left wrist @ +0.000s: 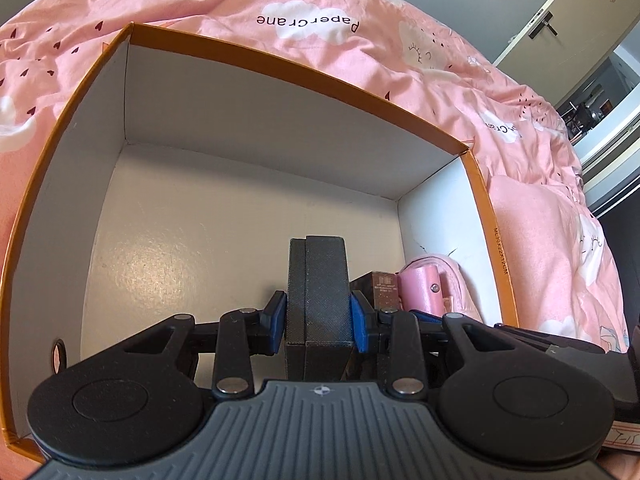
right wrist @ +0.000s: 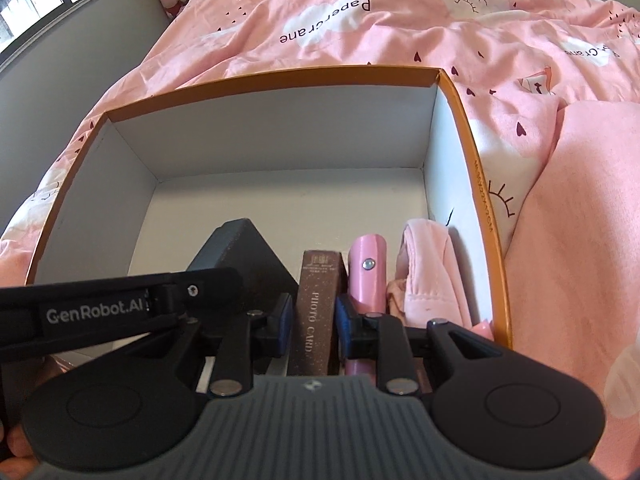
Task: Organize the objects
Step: 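Lower the dark grey box into the box with the left gripper while the right lowers the brown box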
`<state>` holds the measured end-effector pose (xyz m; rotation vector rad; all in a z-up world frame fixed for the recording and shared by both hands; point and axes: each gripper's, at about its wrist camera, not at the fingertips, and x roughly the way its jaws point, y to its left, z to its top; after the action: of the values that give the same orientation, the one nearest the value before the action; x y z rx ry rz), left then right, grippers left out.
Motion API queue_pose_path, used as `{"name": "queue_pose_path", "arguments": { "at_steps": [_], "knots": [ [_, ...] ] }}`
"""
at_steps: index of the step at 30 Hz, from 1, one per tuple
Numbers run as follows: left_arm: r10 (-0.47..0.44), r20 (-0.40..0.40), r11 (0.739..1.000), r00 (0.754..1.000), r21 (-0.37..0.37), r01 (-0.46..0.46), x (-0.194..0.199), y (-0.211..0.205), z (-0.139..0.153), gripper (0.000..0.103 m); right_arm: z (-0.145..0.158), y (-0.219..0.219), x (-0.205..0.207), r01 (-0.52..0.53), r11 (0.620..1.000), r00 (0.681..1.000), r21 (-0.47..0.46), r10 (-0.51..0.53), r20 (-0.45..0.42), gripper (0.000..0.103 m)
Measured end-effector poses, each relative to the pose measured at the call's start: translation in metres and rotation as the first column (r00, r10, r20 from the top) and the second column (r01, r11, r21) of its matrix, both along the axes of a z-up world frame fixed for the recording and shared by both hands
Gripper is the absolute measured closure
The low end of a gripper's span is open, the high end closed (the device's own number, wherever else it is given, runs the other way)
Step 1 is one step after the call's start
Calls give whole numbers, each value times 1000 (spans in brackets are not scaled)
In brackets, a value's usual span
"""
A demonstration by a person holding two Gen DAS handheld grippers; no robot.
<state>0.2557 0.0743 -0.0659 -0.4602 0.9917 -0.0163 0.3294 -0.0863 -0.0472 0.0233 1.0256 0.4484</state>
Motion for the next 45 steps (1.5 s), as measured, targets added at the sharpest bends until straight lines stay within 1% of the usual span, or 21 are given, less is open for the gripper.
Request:
{"name": "queue_pose_path", "arguments": {
  "at_steps": [3, 5, 7, 9, 11, 14, 15, 17, 18, 19, 23, 25, 27, 28, 29, 32, 36, 37, 38, 41, 45],
  "knots": [
    [-1, 14, 1000, 1000, 23, 1, -1, -1, 1, 65, 7, -3, -6, -3, 1000, 1000, 10, 3, 20, 77],
    [-9, 37, 997, 999, 76, 6, -2, -4, 3, 65, 19, -8, -16, -1, 999, 998, 32, -1, 68, 77],
    [-20, 45, 992, 999, 123, 15, -3, -8, 4, 65, 34, -20, -25, 27, 996, 990, 82, -37, 133, 77],
    [-31, 41, 991, 999, 133, 25, -4, -12, 2, 66, 45, -31, -31, 74, 991, 979, 110, -94, 183, 75],
    [-38, 25, 991, 999, 132, 34, -3, -18, -2, 66, 51, -41, -33, 124, 985, 967, 118, -146, 208, 73],
    [-54, -19, 996, 998, 77, 55, -3, -24, -8, 66, 50, -55, -37, 180, 974, 957, 137, -206, 206, 72],
    [-57, -27, 996, 998, 74, 59, -3, -25, -9, 66, 49, -59, -38, 195, 970, 954, 143, -221, 201, 72],
    [-71, -34, 993, 997, 96, 74, -4, -30, -8, 66, 46, -66, -39, 224, 963, 949, 151, -251, 192, 72],
    [-81, -42, 991, 996, 105, 85, -4, -32, -7, 66, 44, -68, -39, 231, 961, 948, 153, -258, 189, 67],
    [-92, -50, 989, 995, 112, 97, -3, -34, -7, 66, 41, -70, -41, 237, 959, 947, 154, -263, 183, 66],
    [-144, -76, 978, 987, 141, 154, -1, -42, -5, 66, 32, -71, -40, 249, 955, 949, 158, -273, 155, 66],
    [-161, -74, 978, 984, 119, 169, 0, -43, -6, 63, 30, -70, -42, 247, 956, 950, 158, -271, 157, 66],
    [-168, -64, 984, 984, 49, 171, -1, -40, -6, 60, 30, -68, -44, 245, 958, 948, 148, -269, 170, 66],
    [-166, -62, 986, 984, 16, 168, -1, -38, -6, 55, 30, -68, -45, 245, 959, 947, 141, -268, 178, 66],
    [-162, -62, 987, 985, -5, 162, -1, -36, -7, 53, 30, -67, -46, 245, 960, 946, 137, -267, 185, 66],
    [-144, -72, 989, 987, -30, 142, 0, -32, -9, 53, 31, -68, -49, 244, 960, 943, 136, -268, 196, 65],
    [-112, -91, 984, 989, -145, 99, -2, -18, -16, 53, 30, -68, -50, 243, 961, 943, 133, -266, 201, 65],
    [-107, -97, 983, 990, -161, 90, -1, -15, -17, 56, 29, -68, -50, 243, 961, 944, 133, -266, 198, 65],
    [-105, -102, 982, 989, -165, 87, -1, -14, -18, 59, 28, -67, -50, 242, 961, 944, 132, -265, 194, 65],
    [-96, -111, 979, 989, -187, 74, 2, -15, -22, 59, 24, -65, -49, 235, 964, 950, 127, -255, 181, 65],
    [-101, -104, 982, 989, -170, 83, 3, -18, -21, 59, 23, -61, -51, 222, 968, 955, 115, -240, 175, 65]
  ]
}}
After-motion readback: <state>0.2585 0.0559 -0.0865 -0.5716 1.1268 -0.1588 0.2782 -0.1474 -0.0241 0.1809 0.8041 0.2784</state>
